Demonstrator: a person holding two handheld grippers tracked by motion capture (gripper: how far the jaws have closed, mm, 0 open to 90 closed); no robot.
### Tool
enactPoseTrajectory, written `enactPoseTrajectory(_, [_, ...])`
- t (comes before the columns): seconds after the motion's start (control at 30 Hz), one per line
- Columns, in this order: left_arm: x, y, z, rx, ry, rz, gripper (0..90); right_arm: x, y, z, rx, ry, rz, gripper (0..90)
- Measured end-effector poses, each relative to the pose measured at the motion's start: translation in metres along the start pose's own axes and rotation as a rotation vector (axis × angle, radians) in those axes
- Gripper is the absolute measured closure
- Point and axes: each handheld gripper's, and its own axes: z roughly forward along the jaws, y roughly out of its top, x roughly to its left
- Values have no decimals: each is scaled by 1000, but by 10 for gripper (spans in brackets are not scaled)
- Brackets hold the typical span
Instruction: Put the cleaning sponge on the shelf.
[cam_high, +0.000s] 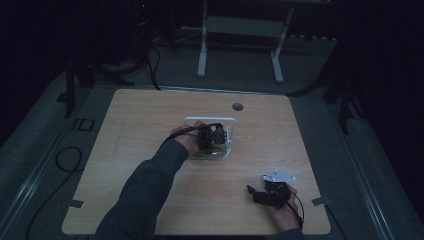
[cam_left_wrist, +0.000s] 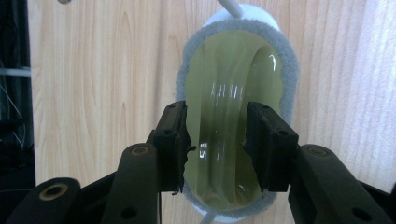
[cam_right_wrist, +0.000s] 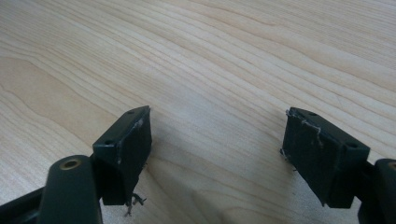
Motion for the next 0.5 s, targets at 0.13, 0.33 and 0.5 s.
enactPoseTrajectory(0.13, [1, -2, -12, -27, 0, -6, 592, 0, 0, 0, 0, 0, 1, 234])
enactPoseTrajectory(0.33, [2, -7, -29, -87, -53, -44, 636, 0, 0, 0, -2, -1, 0, 234])
enactPoseTrajectory(0.5, [2, -15, -53, -166, -83, -95, 633, 0, 0, 0, -1, 0, 0, 234])
